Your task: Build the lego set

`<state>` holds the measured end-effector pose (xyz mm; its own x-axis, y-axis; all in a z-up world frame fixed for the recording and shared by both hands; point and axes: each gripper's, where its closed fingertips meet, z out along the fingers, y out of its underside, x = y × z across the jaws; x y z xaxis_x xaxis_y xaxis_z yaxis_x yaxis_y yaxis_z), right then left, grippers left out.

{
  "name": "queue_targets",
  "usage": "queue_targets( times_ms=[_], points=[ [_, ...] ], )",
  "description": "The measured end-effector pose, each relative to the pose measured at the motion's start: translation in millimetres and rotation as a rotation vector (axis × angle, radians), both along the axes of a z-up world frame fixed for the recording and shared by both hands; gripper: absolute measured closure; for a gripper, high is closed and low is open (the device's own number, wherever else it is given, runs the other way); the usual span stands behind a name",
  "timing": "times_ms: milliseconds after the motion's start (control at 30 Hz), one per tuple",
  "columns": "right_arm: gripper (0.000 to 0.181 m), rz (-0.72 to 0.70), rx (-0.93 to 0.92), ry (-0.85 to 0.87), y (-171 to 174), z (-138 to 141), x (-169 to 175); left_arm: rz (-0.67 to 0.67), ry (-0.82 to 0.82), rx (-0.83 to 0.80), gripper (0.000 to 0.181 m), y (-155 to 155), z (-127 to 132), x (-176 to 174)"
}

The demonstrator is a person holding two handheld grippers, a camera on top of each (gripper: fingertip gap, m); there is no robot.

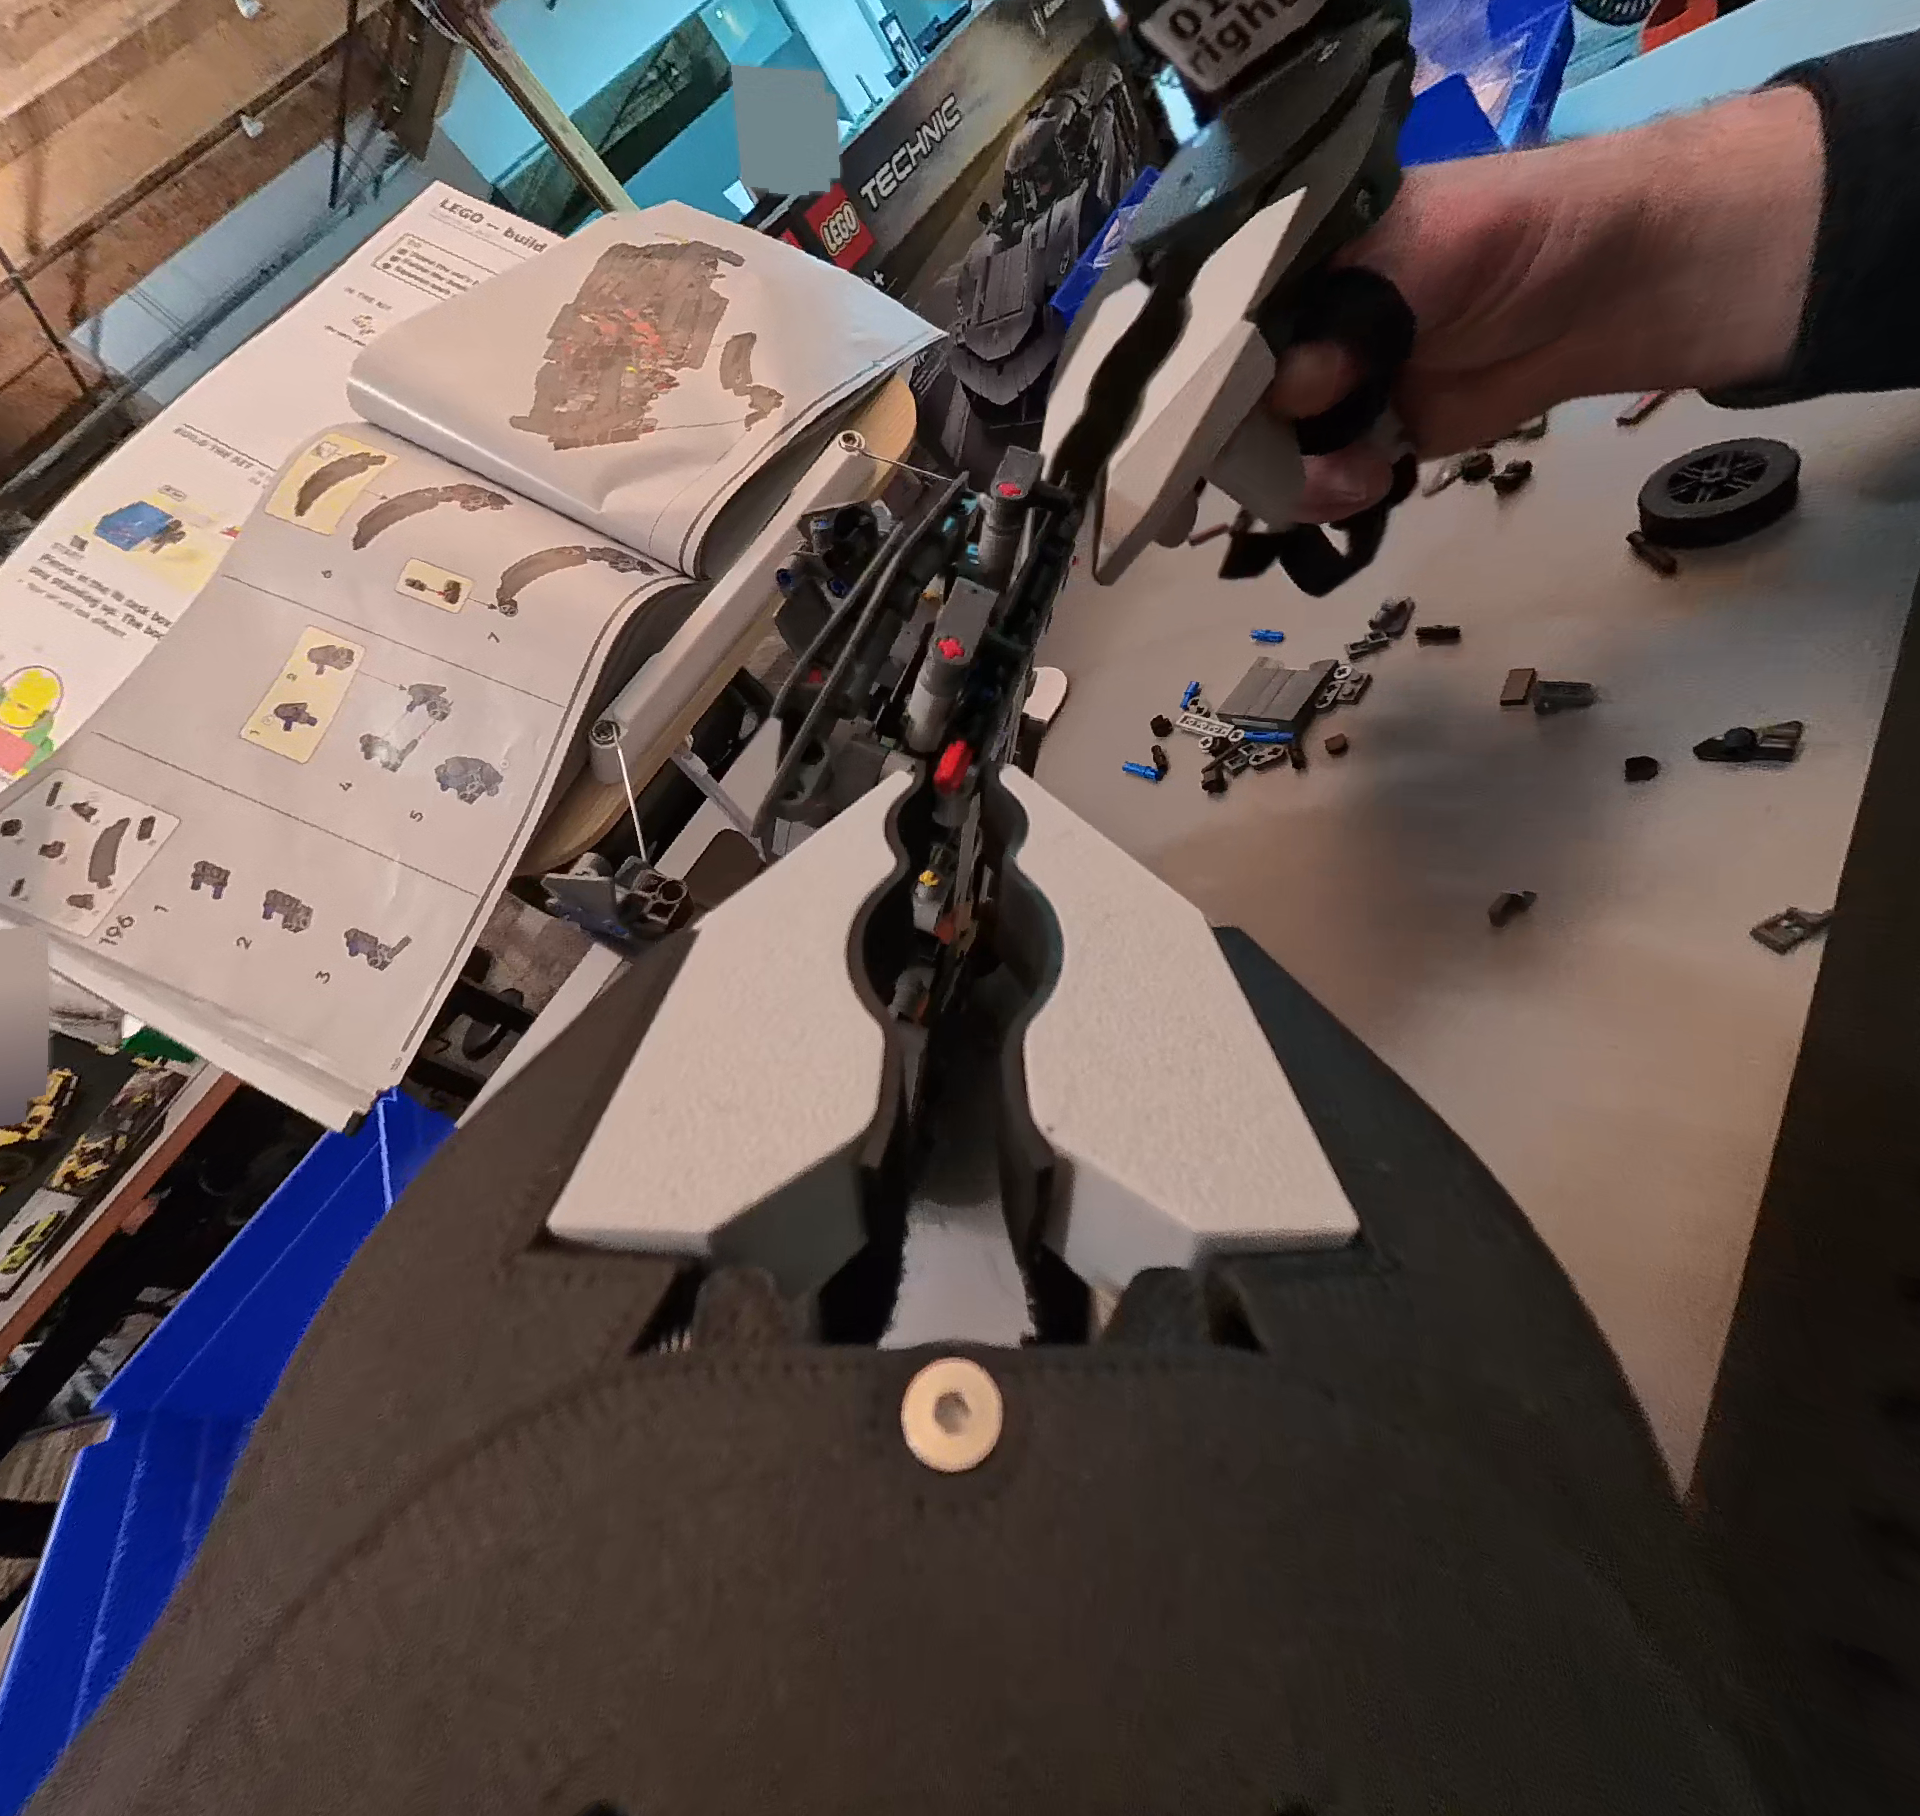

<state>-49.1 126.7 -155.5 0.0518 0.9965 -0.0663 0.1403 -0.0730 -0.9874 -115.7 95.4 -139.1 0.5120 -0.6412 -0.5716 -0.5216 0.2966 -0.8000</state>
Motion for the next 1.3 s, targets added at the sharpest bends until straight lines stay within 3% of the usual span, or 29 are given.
queue_targets(
  times_ms=[167,433,967,1300],
  points=[
    [0.162,0.016,0.110,0.008,-9.9,5.8,-1.9,-0.012,0.010,-0.010,0.175,-3.5,-3.1,-2.6],
    [0.180,0.004,0.276,-0.019,-18.3,8.0,-2.1,-0.024,0.017,-0.016,0.175,-6.8,-5.3,-6.5],
    [0.181,-0.007,0.512,-0.110,-34.1,9.5,-3.5,-0.046,0.045,-0.036,0.175,-13.5,-10.2,-13.2],
    [0.181,-0.006,0.559,-0.162,-38.7,2.4,-6.8,-0.060,0.071,-0.050,0.175,-16.9,-14.3,-16.3]
  ],
)
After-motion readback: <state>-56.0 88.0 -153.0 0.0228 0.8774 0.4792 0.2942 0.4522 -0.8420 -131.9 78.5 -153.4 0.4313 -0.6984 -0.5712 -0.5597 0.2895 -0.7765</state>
